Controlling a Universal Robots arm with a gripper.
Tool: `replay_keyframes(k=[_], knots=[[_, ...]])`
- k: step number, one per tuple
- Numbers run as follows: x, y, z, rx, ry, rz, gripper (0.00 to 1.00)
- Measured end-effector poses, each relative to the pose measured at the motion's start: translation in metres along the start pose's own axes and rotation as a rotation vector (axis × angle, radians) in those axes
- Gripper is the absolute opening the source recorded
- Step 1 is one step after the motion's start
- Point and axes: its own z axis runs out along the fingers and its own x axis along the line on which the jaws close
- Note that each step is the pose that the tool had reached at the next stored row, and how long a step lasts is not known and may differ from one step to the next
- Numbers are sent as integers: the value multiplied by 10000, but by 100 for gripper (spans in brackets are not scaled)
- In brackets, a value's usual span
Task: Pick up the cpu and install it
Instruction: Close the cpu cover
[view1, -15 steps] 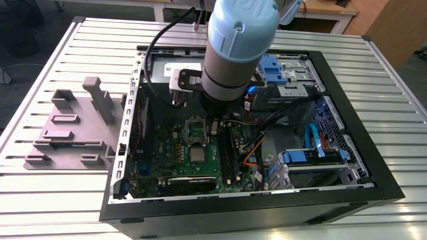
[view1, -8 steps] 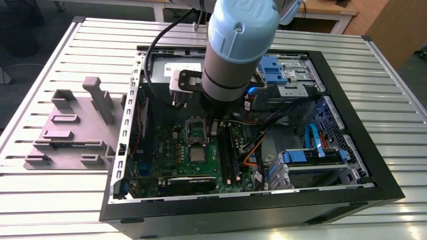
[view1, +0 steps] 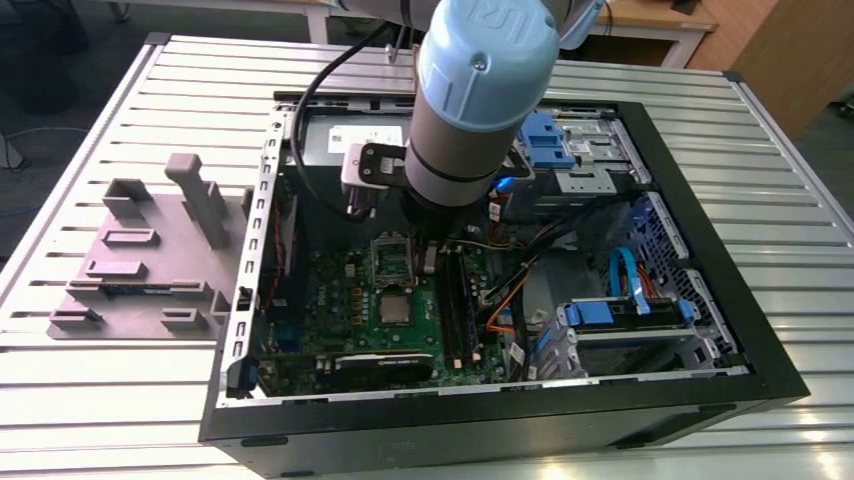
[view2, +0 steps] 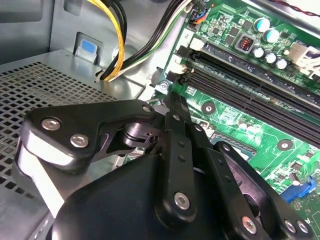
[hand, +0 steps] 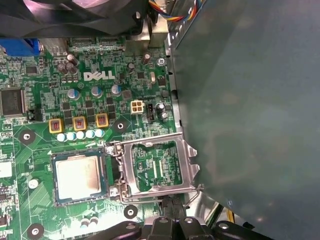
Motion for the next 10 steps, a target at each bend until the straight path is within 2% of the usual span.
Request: replay_keyframes(k=[10], knots=[[6,36,14,3,-2,-1,11]])
